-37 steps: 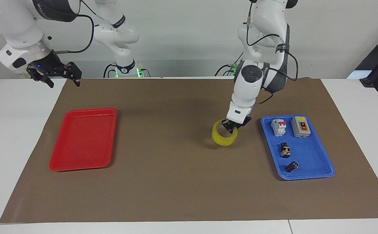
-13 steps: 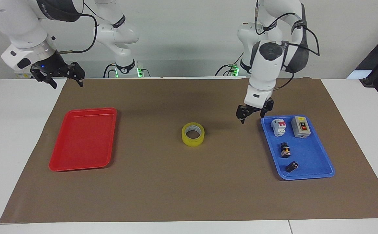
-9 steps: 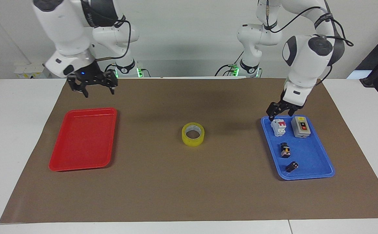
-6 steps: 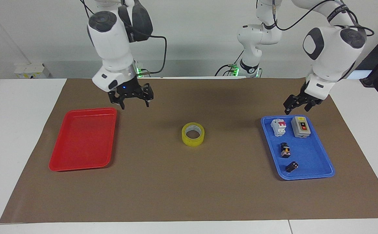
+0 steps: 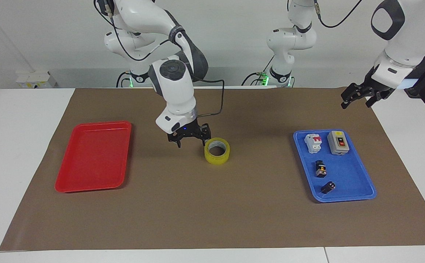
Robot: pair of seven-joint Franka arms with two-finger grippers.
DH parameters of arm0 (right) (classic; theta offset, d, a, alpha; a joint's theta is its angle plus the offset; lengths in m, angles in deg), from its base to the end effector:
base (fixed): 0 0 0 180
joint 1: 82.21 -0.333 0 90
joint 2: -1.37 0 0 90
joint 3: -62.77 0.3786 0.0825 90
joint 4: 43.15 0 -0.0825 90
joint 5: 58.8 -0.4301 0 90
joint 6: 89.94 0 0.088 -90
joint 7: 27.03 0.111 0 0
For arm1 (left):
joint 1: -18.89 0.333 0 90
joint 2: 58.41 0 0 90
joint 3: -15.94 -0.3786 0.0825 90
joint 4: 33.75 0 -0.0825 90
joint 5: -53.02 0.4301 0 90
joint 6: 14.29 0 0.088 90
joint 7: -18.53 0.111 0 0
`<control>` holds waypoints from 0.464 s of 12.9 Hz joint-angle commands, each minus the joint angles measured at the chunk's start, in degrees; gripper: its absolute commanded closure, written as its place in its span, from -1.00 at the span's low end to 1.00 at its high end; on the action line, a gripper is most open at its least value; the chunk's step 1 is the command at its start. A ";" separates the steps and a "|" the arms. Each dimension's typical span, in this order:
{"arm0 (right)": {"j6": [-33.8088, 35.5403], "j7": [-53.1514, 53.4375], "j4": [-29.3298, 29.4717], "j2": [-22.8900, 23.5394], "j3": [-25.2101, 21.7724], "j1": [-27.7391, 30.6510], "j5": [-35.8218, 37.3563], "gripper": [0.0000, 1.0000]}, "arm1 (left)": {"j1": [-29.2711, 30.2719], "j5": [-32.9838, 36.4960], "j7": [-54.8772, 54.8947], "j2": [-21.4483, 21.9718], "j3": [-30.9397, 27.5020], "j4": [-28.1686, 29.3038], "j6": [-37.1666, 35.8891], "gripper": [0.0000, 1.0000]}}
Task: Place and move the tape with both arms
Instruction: 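Grasp the yellow tape with the right gripper while the left gripper retracts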
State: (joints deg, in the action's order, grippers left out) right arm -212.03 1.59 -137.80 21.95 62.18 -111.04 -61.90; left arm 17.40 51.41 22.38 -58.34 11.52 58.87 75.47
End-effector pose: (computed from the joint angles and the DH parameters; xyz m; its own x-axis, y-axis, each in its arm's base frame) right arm 0.6461 0.3509 0.4501 0.9959 -0.0357 0.0826 -0.0276 -0.9949 -0.0967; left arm 0.5973 0.0275 0.6599 0.9988 -0.0162 -0.0467 -0.0148 -0.9994 0.0314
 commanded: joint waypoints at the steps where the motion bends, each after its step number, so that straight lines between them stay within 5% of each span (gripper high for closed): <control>1: -3.32 2.14 -0.35 3.23 -0.38 -2.19 -0.50 -1.00 | 2.02 -1.12 3.09 -0.61 0.37 -2.01 -4.76 -1.00; 6: -8.85 1.52 -9.22 1.39 -0.38 -3.95 -0.50 -1.00 | 1.23 -0.86 2.56 -0.25 0.64 -0.86 -4.24 -1.00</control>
State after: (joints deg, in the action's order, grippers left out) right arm -217.90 3.67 -142.14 25.76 62.12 -114.55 -61.90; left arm 18.55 51.41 24.30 -58.45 12.08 58.38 72.53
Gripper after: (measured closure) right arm 0.000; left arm 0.000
